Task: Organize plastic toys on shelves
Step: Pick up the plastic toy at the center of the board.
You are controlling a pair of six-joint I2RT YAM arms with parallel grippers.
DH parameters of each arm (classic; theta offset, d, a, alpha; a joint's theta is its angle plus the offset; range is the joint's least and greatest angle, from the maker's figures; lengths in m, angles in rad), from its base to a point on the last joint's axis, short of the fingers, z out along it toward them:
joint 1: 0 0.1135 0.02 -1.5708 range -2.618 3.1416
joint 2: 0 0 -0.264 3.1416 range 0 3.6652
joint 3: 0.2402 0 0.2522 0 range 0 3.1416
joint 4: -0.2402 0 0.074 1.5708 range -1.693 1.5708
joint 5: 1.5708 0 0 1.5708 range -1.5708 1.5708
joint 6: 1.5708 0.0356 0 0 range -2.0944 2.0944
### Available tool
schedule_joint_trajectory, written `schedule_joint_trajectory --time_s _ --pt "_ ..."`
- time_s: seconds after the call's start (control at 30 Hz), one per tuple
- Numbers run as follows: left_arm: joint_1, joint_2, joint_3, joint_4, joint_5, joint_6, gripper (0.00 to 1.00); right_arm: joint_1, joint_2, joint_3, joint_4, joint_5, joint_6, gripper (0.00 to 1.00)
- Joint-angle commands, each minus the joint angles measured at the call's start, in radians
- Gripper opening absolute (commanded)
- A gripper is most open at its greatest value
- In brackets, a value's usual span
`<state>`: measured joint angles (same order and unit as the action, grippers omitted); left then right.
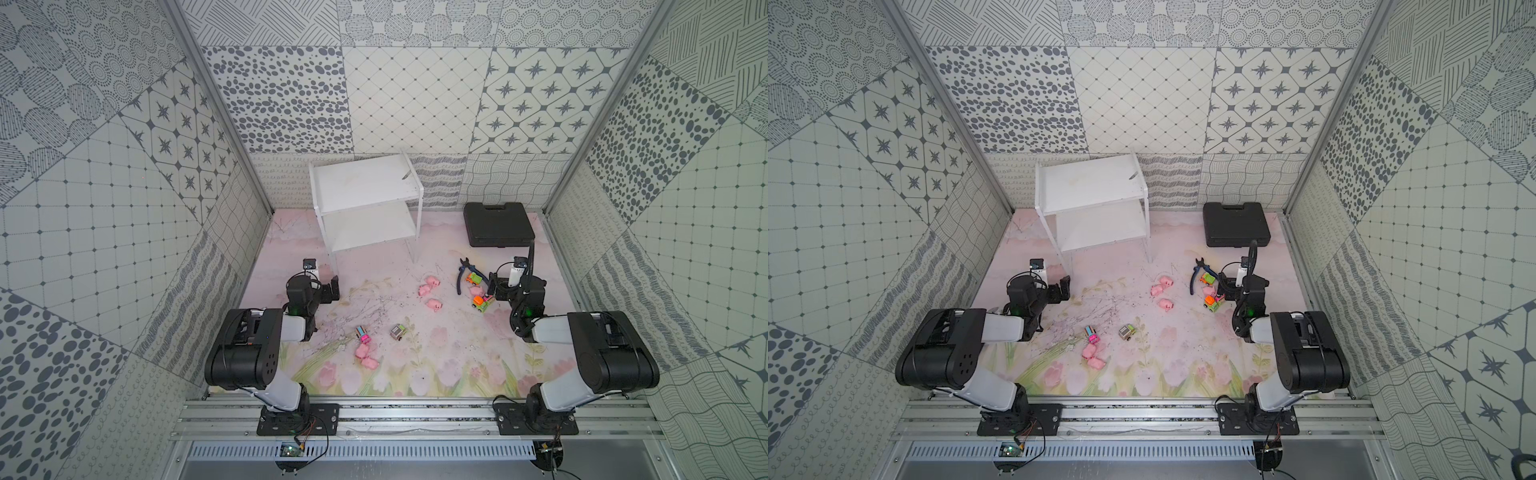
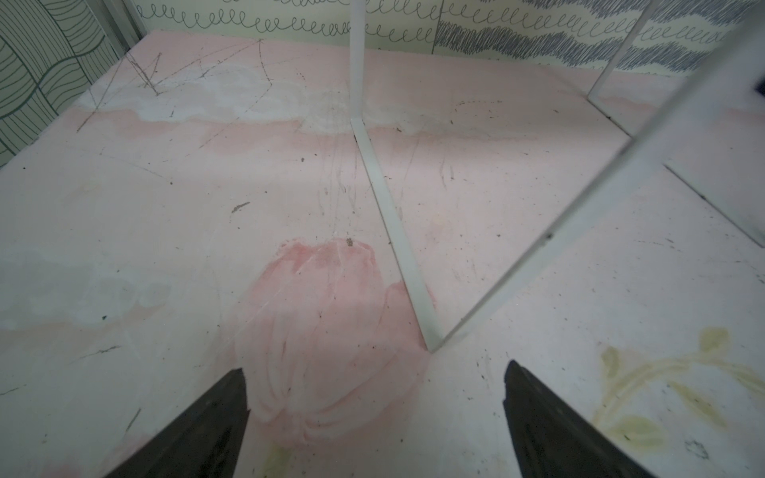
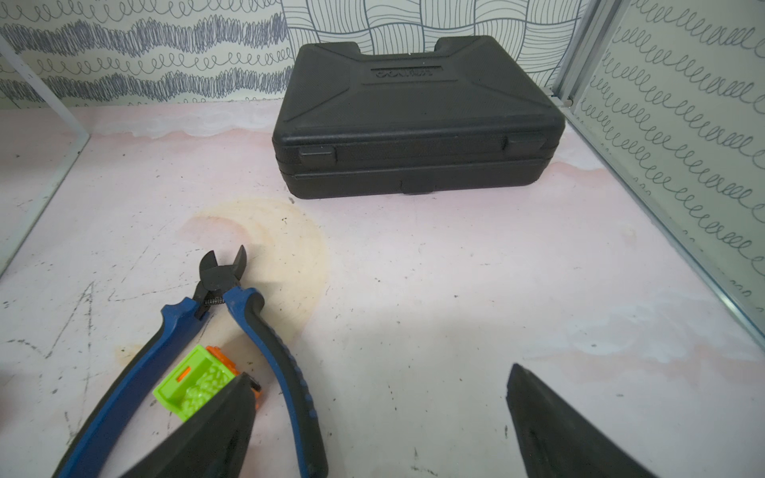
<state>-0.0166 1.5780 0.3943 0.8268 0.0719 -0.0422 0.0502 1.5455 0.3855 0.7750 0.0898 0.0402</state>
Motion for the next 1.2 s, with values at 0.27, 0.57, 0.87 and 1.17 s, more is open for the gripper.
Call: schedule_joint_trajectory --time_s 0.27,0.57,0.87,1.17 --pt "0.009 0.003 0.007 0.059 0.018 0.015 0.99 0.003 0.010 0.026 0.065 -0.008 -0.009 0.99" --pt "0.007 -0.106 -0.050 0.069 -0.067 -0.016 0.99 0.000 -0.145 0.119 -0.223 -0.050 -0.006 0.99" --pt "0.001 -0.696 0.022 -0.680 -0.084 -0.321 0.99 -0.002 -0.391 0.243 -0.560 -0.266 0.409 0.99" --pt "0.000 -0.943 -0.012 -1.017 0.171 -0.901 0.97 0.143 -0.410 0.173 -0.570 -0.643 0.592 0.99"
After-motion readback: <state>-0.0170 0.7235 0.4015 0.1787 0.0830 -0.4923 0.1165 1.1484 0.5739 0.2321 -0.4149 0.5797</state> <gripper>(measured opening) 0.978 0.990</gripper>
